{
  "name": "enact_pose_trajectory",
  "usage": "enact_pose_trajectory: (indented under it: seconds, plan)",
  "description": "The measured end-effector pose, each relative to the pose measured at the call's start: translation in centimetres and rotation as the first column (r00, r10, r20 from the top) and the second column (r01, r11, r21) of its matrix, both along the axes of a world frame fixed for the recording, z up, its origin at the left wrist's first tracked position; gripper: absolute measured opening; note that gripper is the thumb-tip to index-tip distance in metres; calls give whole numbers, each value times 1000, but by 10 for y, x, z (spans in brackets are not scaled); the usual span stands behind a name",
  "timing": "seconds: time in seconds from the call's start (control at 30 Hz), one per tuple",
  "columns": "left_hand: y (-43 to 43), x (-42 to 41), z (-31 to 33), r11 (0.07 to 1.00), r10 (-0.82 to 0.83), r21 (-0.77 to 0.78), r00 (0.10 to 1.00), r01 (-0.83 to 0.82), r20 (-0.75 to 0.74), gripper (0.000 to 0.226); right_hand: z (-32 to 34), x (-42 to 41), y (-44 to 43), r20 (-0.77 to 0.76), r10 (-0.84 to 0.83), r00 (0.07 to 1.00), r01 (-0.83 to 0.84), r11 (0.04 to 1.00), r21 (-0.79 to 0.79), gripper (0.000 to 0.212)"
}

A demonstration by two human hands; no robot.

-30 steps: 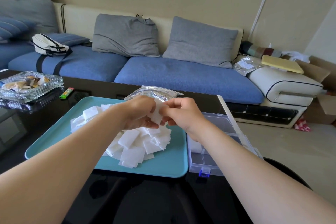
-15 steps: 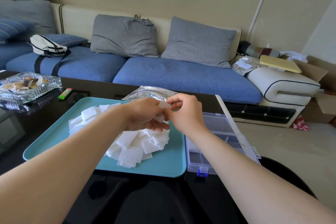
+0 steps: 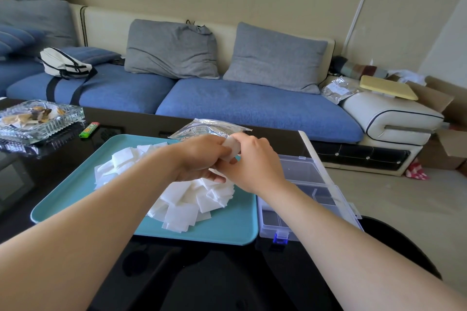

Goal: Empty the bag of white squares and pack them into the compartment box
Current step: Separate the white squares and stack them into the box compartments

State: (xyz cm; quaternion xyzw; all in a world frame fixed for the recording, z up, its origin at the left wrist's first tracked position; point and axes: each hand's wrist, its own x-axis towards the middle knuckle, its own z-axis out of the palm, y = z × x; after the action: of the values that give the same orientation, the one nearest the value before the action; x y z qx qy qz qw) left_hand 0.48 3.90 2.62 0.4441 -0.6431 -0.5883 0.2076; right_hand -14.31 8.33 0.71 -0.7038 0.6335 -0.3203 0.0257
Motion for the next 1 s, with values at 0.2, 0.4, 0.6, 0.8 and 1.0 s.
enact_pose_trajectory:
  seconds: [0.2,0.4,0.6,0.8,1.0]
  plan:
    - [2,-3,1,999,26,31,997,-24,-78,22,-4,1,-3,78,95,992,-94,995,-16,33]
    - [4,-2,1,983,38,184,983,-4,-180,47,-1,-11,-1,108,112,988,-112,994,-9,35]
    - [8,-6,4,980,6,192,966,46,-258,52,3,-23,6,170,196,966,-198,980,-6,38]
    - [11,-14,2,979,40,205,965,15,-260,56,11,-31,15,231,175,957,-175,984,-18,18]
    - [20,-26,1,974,40,225,954,29,-297,50,13,-43,20,318,89,944,-85,996,-29,24]
